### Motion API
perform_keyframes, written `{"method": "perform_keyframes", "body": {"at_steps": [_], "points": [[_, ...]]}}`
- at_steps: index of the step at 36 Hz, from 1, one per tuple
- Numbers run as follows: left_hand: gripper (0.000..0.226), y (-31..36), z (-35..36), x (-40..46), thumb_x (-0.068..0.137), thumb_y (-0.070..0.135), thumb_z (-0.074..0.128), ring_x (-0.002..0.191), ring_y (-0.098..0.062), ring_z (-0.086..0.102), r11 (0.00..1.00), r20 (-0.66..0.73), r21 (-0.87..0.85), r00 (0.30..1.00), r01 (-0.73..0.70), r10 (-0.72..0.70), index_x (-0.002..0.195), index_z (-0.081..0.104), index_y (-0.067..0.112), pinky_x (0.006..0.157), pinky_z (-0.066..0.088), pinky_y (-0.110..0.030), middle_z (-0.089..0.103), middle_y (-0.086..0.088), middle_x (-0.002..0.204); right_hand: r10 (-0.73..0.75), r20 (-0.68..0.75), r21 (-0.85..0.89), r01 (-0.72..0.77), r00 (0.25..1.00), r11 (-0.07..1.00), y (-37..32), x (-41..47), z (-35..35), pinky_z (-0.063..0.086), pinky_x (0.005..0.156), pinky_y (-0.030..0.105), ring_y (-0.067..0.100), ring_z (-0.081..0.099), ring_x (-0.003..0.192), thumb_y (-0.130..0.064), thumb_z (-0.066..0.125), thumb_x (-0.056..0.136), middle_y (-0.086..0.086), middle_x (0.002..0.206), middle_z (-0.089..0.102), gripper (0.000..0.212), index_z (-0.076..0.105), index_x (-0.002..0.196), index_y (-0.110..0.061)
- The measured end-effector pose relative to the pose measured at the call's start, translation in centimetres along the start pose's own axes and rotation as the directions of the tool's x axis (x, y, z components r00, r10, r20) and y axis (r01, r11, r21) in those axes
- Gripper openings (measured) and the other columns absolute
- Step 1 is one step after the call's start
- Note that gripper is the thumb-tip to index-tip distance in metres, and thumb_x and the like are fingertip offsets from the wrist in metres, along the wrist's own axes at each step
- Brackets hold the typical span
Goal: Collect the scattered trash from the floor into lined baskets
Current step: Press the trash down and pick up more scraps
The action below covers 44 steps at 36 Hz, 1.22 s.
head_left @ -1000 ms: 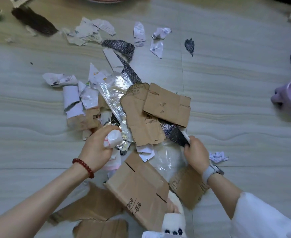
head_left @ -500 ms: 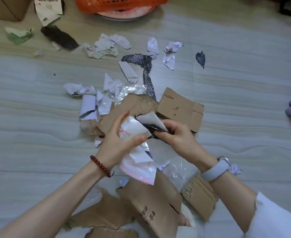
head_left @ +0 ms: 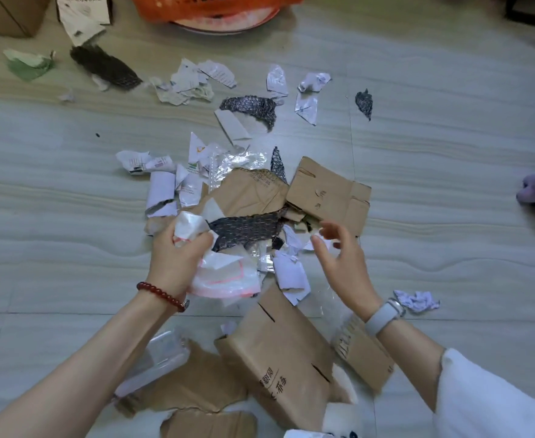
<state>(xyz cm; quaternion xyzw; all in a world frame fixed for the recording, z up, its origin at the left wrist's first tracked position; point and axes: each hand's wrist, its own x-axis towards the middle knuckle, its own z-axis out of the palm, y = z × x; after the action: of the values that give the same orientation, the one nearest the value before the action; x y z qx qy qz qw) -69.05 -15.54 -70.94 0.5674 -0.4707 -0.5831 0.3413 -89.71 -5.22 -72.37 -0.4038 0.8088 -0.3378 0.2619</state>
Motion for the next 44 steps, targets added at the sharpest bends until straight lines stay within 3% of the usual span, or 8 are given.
{"method": "perform_keyframes", "body": {"at_steps": [4, 10, 21, 26, 30, 36, 39, 44], "points": [[0.012, -0.3, 0.7, -0.1, 0.064, 0.013, 0.058, 0.043, 0.0, 0.036, 0.998, 0.132, 0.07, 0.991, 0.01, -0.02, 0.064, 0.046, 0.012, 0.044, 0.032, -0.012, 0.042, 0.005, 0.052, 0.328, -0.256, -0.41, -0.409, 0.909, 0.815, 8.1, 0.0, -3.8, 0.026, 0.105, 0.045, 0.038, 0.03, 0.131, -0.013, 0.053, 0.083, 0.02, 0.139, 0.037, 0.053, 0.041, 0.134, -0.011], [0.017, -0.4, 2.1, -1.3, 0.059, 0.017, 0.049, 0.055, -0.013, 0.028, 0.986, 0.209, 0.166, 0.977, 0.007, -0.042, 0.059, 0.033, 0.015, 0.055, 0.024, -0.028, 0.031, -0.001, 0.055, 0.69, -0.248, -0.416, -0.719, 0.679, 0.558, 13.3, -1.2, -5.9, 0.019, 0.109, 0.043, 0.045, 0.021, 0.132, -0.006, 0.047, 0.084, 0.03, 0.143, 0.019, 0.057, 0.028, 0.138, -0.008], [0.028, -0.1, 0.8, -0.8, 0.05, 0.023, 0.066, 0.056, -0.014, 0.04, 0.963, 0.324, 0.065, 0.908, 0.26, -0.267, 0.065, 0.048, 0.009, 0.053, 0.033, -0.023, 0.041, -0.005, 0.058, 0.058, -0.015, -0.019, -0.058, 0.998, 0.998, 4.8, 1.3, -0.3, 0.033, 0.079, 0.008, 0.014, 0.049, 0.104, 0.004, 0.036, 0.079, 0.013, 0.122, 0.05, 0.05, 0.052, 0.125, -0.005], [0.02, 1.4, 0.4, -1.2, 0.064, 0.013, 0.067, 0.035, -0.003, 0.046, 0.941, 0.362, -0.094, 0.891, 0.325, -0.272, 0.061, 0.047, 0.015, 0.036, 0.039, -0.012, 0.048, 0.007, 0.039, -0.263, 0.516, 0.054, 0.275, 0.815, 0.96, -0.9, 0.7, 4.1, 0.028, 0.107, 0.018, 0.008, 0.033, 0.131, 0.009, 0.039, 0.083, 0.0, 0.142, 0.037, 0.063, 0.037, 0.138, -0.021], [0.025, 2.3, -1.0, 0.1, 0.058, 0.018, 0.07, 0.044, -0.009, 0.05, 0.942, 0.15, -0.229, 0.965, 0.246, -0.215, 0.068, 0.048, 0.014, 0.043, 0.044, -0.021, 0.05, 0.005, 0.047, -0.272, 0.635, -0.013, 0.363, 0.723, 0.932, -1.8, -0.3, 6.9, 0.045, 0.073, 0.023, 0.011, 0.049, 0.077, -0.01, 0.049, 0.089, 0.009, 0.095, 0.06, 0.014, 0.053, 0.102, -0.008], [0.026, 3.9, -3.8, 0.8, 0.072, 0.008, 0.055, 0.064, -0.003, 0.047, 0.929, -0.329, 0.317, 0.896, -0.192, 0.298, 0.091, 0.051, 0.025, 0.06, 0.036, -0.004, 0.052, 0.016, 0.077, 0.134, 0.581, 0.384, -0.415, 0.803, 0.825, -7.1, 1.1, 5.9, 0.039, 0.055, 0.02, 0.011, 0.052, 0.058, -0.013, 0.054, 0.091, 0.0, 0.066, 0.059, 0.017, 0.056, 0.075, -0.014], [0.041, 5.5, -4.4, -1.2, 0.062, -0.002, 0.053, 0.079, -0.011, 0.049, 0.827, -0.273, 0.48, 0.847, -0.291, 0.456, 0.098, 0.054, 0.018, 0.068, 0.033, -0.002, 0.057, 0.001, 0.09, 0.251, 0.62, 0.645, -0.665, 0.743, 0.376, -12.1, 1.6, 5.9, 0.051, 0.063, 0.032, 0.026, 0.063, 0.082, -0.016, 0.049, 0.094, 0.019, 0.098, 0.064, 0.024, 0.056, 0.109, 0.001], [0.057, 11.1, -5.0, -5.5, 0.071, 0.007, 0.063, 0.095, -0.008, 0.055, 0.87, -0.076, 0.376, 0.925, -0.319, 0.372, 0.108, 0.045, 0.046, 0.079, 0.04, -0.008, 0.054, 0.017, 0.103, 0.267, 0.683, 0.563, -0.724, 0.679, 0.399, -22.5, -1.4, 5.0, 0.045, 0.044, 0.022, 0.014, 0.058, 0.055, -0.03, 0.04, 0.098, 0.009, 0.081, 0.057, 0.021, 0.051, 0.097, -0.013]]}}
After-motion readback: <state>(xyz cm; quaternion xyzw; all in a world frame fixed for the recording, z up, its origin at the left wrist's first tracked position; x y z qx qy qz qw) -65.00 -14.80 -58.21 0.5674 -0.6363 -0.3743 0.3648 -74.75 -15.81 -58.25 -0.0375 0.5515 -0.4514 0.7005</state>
